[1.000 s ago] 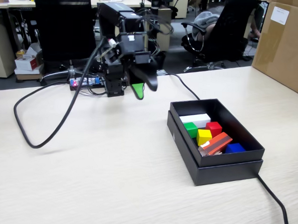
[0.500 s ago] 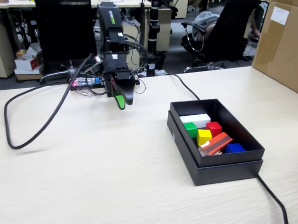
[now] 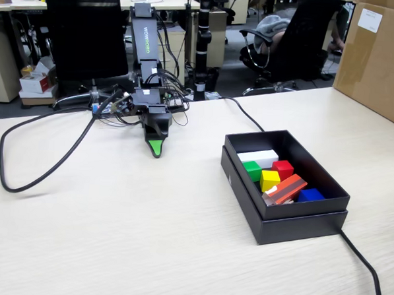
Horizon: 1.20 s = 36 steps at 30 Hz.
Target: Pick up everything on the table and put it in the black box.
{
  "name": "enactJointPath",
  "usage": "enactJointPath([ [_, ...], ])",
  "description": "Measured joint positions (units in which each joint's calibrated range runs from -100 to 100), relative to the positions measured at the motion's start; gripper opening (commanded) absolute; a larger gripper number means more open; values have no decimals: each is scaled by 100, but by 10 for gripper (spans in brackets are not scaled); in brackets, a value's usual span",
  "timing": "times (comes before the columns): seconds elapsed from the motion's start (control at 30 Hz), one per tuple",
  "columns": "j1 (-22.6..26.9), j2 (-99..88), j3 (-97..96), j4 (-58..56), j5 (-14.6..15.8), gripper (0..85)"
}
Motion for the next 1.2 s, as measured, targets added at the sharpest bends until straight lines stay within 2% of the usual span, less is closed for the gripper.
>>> enactJointPath([
  [0.4,200,-104,-228,155,0,521],
  [0.7,371,-78,-292,194,361,481],
  [1.2,410,-78,-292,201,508,485],
])
